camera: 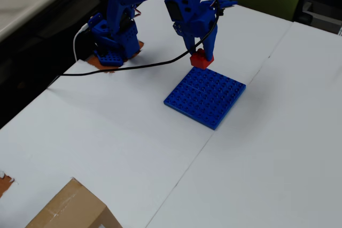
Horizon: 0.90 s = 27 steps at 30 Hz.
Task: Pick up the 2x2 red block and go up the 8x8 blue block.
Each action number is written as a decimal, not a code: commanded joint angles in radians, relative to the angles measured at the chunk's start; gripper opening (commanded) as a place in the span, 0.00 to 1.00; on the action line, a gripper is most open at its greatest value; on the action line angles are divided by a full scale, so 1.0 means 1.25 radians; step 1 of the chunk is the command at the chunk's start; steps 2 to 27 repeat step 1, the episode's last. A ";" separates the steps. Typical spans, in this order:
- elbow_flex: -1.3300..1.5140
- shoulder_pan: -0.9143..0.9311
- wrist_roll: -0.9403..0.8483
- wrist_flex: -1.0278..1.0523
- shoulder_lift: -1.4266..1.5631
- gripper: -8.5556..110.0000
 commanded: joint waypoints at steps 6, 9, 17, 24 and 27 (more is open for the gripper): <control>-0.004 0.000 -0.198 0.002 0.016 0.08; -0.004 0.000 -0.198 0.002 0.016 0.08; -0.004 0.000 -0.198 0.002 0.016 0.08; -0.004 0.000 -0.198 0.002 0.016 0.08; -0.004 0.000 -0.198 0.002 0.016 0.08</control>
